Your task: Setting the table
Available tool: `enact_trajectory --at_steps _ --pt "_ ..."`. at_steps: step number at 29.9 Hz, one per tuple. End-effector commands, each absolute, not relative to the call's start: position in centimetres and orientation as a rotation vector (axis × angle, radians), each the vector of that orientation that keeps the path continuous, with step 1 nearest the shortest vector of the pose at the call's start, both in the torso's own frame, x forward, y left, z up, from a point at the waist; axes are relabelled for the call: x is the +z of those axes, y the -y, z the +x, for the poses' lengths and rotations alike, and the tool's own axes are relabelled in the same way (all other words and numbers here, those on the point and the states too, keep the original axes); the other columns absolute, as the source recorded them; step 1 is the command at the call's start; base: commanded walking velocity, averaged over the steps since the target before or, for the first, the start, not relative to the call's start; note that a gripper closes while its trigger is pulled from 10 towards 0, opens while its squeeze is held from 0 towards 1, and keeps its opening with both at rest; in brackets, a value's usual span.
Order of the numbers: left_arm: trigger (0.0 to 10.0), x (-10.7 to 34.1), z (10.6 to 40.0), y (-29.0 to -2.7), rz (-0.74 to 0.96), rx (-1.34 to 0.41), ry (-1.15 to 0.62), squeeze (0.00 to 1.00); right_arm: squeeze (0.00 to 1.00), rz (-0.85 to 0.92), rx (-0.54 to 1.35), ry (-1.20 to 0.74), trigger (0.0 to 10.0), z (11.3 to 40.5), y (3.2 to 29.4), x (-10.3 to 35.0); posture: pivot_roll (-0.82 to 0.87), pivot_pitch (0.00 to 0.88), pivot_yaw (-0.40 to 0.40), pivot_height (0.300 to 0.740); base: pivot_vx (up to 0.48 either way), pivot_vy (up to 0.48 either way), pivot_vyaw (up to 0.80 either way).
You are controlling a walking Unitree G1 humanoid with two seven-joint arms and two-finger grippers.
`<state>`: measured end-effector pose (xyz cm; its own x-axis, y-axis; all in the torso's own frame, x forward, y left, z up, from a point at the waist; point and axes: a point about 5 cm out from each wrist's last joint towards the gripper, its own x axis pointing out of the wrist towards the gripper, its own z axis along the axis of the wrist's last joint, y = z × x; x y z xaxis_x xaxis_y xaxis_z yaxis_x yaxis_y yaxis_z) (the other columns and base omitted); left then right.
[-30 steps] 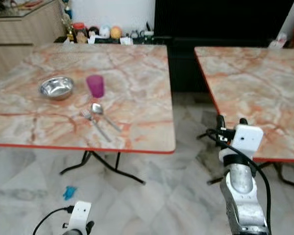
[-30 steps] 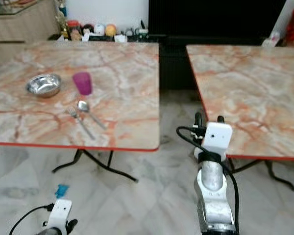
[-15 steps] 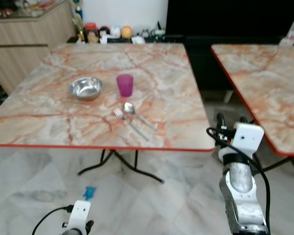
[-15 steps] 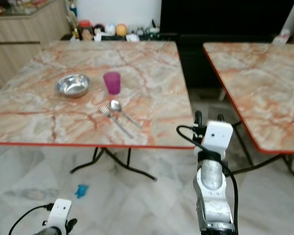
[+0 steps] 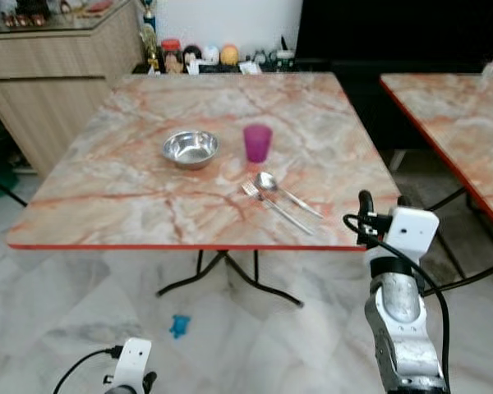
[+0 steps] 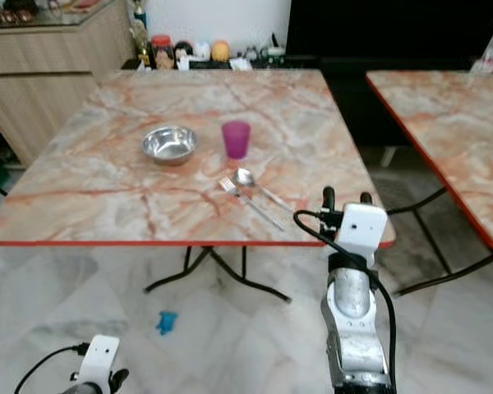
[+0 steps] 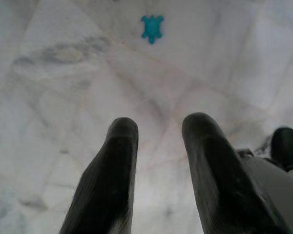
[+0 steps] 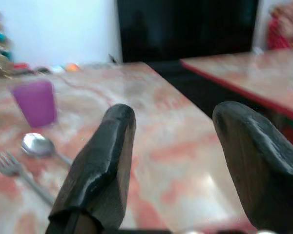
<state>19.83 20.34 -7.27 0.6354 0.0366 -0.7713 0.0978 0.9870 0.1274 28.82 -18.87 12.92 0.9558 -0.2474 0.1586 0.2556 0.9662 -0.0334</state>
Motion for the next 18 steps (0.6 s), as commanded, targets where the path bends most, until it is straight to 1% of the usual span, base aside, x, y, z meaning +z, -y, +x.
enact_trajectory --at_steps 1,18 --pt "10.0 -7.33 19.58 -20.88 0.176 -0.029 -0.896 0.00 0.00 -0.045 -0.245 0.180 10.0 29.06 18.51 13.54 -0.04 0.000 0.019 0.740 0.000 0.405 0.00" --pt "10.0 -7.38 19.52 -20.77 0.179 -0.036 -0.897 0.00 0.00 -0.051 -0.236 0.185 10.0 29.34 18.47 13.57 -0.05 0.000 0.020 0.740 0.000 0.405 0.00"
